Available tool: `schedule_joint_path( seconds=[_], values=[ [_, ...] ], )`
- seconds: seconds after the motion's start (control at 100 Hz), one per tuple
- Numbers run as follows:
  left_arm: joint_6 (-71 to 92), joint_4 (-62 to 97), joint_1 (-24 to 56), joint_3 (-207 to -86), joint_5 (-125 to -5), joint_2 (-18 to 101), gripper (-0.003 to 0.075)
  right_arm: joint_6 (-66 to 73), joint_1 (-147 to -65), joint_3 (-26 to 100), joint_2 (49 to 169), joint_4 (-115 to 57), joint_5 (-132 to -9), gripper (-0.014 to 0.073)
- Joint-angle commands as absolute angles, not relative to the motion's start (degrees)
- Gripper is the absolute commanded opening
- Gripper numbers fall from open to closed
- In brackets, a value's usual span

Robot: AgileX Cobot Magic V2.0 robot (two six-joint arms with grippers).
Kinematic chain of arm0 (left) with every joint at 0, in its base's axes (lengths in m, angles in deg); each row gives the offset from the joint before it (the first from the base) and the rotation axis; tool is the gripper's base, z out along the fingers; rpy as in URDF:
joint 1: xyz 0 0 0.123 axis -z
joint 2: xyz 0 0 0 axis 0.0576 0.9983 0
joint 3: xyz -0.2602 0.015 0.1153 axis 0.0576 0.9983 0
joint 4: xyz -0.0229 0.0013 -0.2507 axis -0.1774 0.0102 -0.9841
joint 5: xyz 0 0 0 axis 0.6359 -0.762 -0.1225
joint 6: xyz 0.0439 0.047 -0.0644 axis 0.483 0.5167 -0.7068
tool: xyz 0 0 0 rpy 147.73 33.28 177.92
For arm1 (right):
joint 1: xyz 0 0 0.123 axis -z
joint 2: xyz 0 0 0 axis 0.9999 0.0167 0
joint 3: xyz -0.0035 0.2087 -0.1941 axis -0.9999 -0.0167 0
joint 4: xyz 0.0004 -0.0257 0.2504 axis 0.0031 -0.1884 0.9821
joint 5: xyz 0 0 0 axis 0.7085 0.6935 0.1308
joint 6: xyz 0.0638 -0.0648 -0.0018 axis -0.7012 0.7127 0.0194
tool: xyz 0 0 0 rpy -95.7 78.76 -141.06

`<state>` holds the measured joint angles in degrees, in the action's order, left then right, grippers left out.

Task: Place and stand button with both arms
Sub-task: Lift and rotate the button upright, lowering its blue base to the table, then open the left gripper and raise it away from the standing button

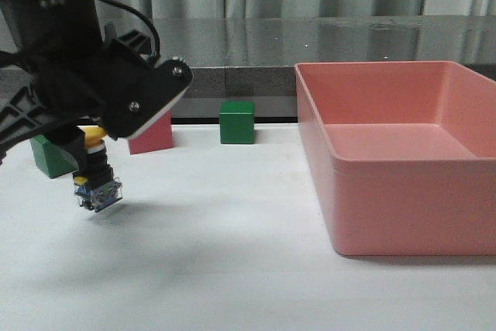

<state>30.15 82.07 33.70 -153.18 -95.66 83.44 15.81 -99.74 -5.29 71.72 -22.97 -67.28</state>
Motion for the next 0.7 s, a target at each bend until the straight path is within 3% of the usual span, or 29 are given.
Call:
schedule_joint_path(
  seconds=[0.0, 0.27, 0.37, 0.49, 0.5, 0.6, 0.69],
  values=[
    [26.5, 85.5, 34.7, -155.1, -96.5, 83.2, -0.0019, 15.9, -99.4, -3.8, 72.0, -22.3, -70.8, -0.0113],
    [25.5, 85.7, 35.7, -155.1, -96.8, 84.6, -0.0018, 15.9, -99.4, -3.8, 72.0, -22.3, -70.8, -0.0113],
    [25.4, 85.7, 36.0, -155.1, -97.1, 84.5, 0.0038, 15.9, -99.4, -3.8, 72.0, -22.3, -70.8, -0.0113],
    [25.4, 85.9, 36.2, -155.3, -98.8, 84.5, 0.0254, 15.9, -99.4, -3.8, 72.0, -22.3, -70.8, -0.0113],
    [25.4, 85.9, 36.2, -155.3, -98.9, 84.5, 0.0304, 15.9, -99.4, -3.8, 72.0, -22.3, -70.8, -0.0113],
    [25.4, 85.9, 36.2, -155.4, -98.9, 84.3, 0.0532, 15.9, -99.4, -3.8, 72.0, -22.3, -70.8, -0.0113],
    [23.5, 86.2, 36.2, -156.1, -99.4, 84.3, 0.0654, 15.9, -99.4, -3.8, 72.0, -22.3, -70.8, -0.0113]
  ],
)
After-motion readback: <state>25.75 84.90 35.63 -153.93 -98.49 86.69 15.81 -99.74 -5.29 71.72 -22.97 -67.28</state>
